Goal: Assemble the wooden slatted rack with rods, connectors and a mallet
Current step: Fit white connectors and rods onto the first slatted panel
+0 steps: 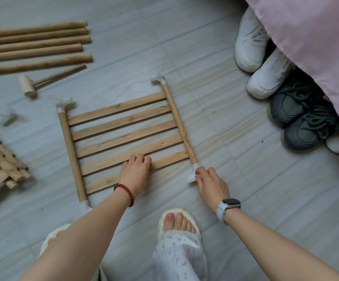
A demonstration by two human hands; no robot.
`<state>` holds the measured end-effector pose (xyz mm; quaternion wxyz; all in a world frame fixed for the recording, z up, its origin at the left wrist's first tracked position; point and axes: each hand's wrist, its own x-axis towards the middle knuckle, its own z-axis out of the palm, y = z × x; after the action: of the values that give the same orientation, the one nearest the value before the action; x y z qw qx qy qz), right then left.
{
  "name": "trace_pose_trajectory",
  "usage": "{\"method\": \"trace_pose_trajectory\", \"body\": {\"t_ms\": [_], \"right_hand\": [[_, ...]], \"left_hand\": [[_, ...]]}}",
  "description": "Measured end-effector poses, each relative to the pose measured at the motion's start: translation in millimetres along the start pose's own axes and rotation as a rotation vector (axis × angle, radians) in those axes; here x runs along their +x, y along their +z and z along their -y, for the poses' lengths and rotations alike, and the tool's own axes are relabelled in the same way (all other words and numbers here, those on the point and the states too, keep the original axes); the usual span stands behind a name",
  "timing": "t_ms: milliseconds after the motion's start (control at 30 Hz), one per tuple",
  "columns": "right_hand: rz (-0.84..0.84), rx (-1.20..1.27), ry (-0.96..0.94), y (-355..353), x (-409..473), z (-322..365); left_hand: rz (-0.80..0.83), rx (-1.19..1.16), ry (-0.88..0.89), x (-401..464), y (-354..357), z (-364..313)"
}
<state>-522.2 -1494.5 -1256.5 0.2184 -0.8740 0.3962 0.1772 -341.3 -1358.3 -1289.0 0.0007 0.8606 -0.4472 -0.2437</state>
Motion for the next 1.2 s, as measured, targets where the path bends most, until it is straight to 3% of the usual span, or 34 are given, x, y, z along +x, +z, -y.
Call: {"method": "trace_pose_trajectory", "body": {"t_ms": [367, 533, 633, 800, 967, 1200], "right_hand": [[0.0, 0.398, 0.267, -18.2, 44.1, 7.7], [-0.111, 0.568, 0.383, -23.8, 62.2, 8.0], [-0.137, 0.616, 0.406, -28.6, 76.0, 7.6], [-0.17, 0.607, 0.406, -38.1, 105.8, 8.2], [-0.237, 0.536, 0.388, -57.3, 147.1, 19.5], [-0.275, 0.497, 0.367, -78.3, 197.8, 53.4]], "left_hand": [[0.009, -0.069, 0.079, -1.1, -1.4, -0.9], [0.047, -0.145, 0.194, -1.5, -6.4, 1.4], [-0.029, -0.105, 0.232, 8.7, -16.1, -1.5], [-0.126, -0.027, 0.086, 49.8, -40.7, -2.5], [0.106, 0.009, -0.176, 72.6, -57.3, 31.1], [0.155, 0.024, -0.166, 62.3, -66.2, 55.1]]}}
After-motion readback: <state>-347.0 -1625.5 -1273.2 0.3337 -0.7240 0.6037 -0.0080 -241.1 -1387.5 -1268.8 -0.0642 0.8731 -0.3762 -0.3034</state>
